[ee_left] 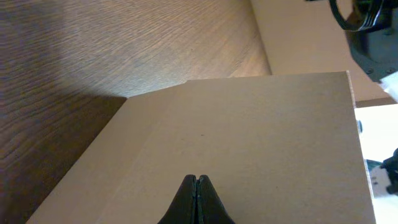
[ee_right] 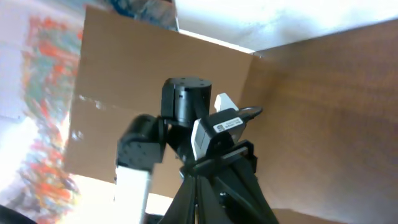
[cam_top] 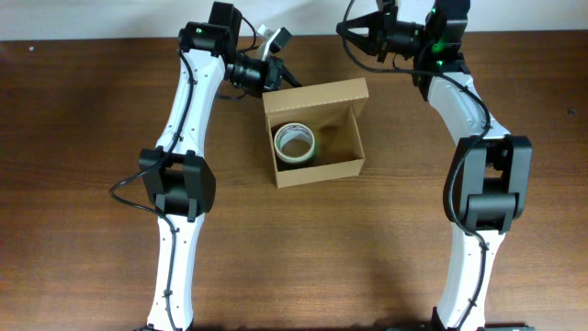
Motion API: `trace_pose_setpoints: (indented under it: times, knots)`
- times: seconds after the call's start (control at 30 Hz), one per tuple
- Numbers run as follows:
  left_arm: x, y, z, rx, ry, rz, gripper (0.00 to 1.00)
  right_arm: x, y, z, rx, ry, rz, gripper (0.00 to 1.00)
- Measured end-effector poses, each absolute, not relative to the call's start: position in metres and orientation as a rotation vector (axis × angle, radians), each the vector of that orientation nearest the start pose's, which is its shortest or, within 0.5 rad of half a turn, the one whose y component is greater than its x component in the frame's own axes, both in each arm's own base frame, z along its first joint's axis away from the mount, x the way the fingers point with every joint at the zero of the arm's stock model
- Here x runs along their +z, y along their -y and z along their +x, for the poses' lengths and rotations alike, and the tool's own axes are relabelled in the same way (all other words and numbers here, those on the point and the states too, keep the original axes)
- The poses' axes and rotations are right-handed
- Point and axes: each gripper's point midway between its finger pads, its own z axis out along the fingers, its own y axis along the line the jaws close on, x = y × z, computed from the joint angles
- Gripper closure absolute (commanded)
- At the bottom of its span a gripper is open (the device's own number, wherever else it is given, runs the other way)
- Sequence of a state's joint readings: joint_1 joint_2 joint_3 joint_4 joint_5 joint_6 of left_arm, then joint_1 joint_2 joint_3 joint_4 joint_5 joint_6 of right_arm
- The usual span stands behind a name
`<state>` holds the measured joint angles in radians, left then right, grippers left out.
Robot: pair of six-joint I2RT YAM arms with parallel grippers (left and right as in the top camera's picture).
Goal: Pack container
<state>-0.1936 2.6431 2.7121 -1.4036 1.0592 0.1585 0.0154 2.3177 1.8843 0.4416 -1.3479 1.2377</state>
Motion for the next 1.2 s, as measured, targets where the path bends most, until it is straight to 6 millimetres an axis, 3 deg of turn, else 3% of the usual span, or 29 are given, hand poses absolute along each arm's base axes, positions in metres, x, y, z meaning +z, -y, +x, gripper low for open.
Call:
trace_pose_setpoints:
  times: [0.13, 0.17, 0.2, 0.23, 0.27, 0.3, 0.33, 0.37, 0.6, 0.77, 0.97, 1.2]
  knots:
    - [0.16, 0.248, 0.491, -1.471, -2.484, 0.622, 0.98, 0.26, -0.178, 0.552, 1.857, -1.934, -0.264, 0.95]
    - [0.16, 0.247, 0.491, -1.468, -2.485, 0.623, 0.98, 0.26, -0.178, 0.551, 1.847, -1.925, -0.288, 0.87]
    - [0.16, 0.247, 0.491, -1.466, -2.486, 0.623, 0.98, 0.26, -0.179, 0.55, 1.839, -1.916, -0.31, 0.68]
    - [0.16, 0.247, 0.491, -1.466, -2.486, 0.622, 0.98, 0.262, -0.179, 0.549, 1.829, -1.902, -0.337, 0.4]
    - [0.16, 0.247, 0.491, -1.465, -2.486, 0.622, 0.98, 0.264, -0.179, 0.548, 1.812, -1.881, -0.376, 0.31]
    - [0.16, 0.247, 0.491, -1.465, -2.487, 0.622, 0.98, 0.265, -0.18, 0.547, 1.804, -1.869, -0.396, 0.36]
    - [0.16, 0.247, 0.491, -1.464, -2.487, 0.622, 0.98, 0.267, -0.18, 0.547, 1.788, -1.849, -0.429, 0.53]
    - [0.159, 0.247, 0.492, -1.461, -2.488, 0.622, 0.98, 0.268, -0.18, 0.546, 1.78, -1.839, -0.446, 0.63]
    - [0.159, 0.247, 0.492, -1.456, -2.491, 0.622, 0.98, 0.265, -0.181, 0.546, 1.792, -1.858, -0.428, 0.63]
    - [0.159, 0.247, 0.492, -1.455, -2.492, 0.622, 0.98, 0.243, -0.178, 0.554, 1.838, -1.986, -0.216, 0.63]
    - [0.159, 0.247, 0.492, -1.455, -2.492, 0.622, 0.98, 0.231, -0.174, 0.56, 1.812, -2.027, -0.131, 0.64]
    - [0.157, 0.246, 0.492, -1.442, -2.5, 0.621, 0.98, 0.197, -0.17, 0.561, 1.745, -2.171, 0.035, 0.64]
